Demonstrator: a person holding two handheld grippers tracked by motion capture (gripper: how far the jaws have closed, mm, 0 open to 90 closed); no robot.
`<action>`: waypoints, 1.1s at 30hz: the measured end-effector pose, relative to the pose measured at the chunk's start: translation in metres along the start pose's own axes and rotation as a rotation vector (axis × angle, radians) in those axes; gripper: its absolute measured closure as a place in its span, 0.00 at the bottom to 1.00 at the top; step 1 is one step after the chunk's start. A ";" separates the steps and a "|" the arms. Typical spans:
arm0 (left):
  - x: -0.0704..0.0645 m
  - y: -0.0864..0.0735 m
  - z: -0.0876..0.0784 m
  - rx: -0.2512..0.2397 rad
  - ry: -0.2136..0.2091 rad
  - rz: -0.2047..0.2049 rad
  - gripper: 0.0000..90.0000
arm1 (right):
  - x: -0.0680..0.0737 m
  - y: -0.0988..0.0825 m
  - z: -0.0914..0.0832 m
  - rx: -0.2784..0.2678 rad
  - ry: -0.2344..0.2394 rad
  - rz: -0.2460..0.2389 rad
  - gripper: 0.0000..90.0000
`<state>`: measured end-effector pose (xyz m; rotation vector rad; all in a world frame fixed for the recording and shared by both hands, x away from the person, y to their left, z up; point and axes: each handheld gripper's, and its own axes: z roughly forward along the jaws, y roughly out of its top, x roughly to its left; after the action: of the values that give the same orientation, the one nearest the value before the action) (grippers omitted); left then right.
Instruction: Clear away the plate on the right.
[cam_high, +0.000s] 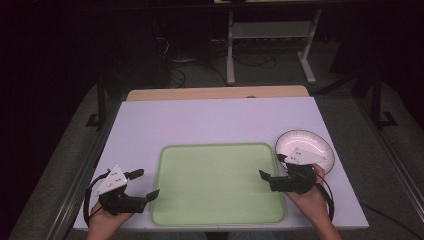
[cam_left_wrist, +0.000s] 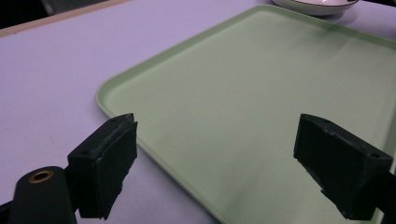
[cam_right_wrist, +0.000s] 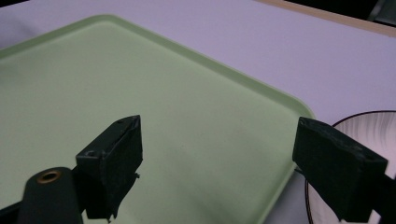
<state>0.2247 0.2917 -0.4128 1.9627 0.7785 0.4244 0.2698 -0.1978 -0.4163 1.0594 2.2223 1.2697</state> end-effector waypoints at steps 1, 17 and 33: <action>0.000 0.000 0.000 0.000 0.001 0.000 0.15 | 0.000 0.000 0.000 -0.001 0.001 0.001 0.17; 0.000 0.000 0.000 0.006 0.004 0.008 0.15 | -0.001 0.000 0.000 0.010 0.003 -0.003 0.17; 0.000 0.000 -0.001 -0.001 0.008 0.001 0.15 | -0.001 -0.004 -0.003 0.023 0.002 0.008 0.17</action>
<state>0.2241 0.2927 -0.4124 1.9621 0.7824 0.4340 0.2667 -0.2018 -0.4177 1.0768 2.2414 1.2521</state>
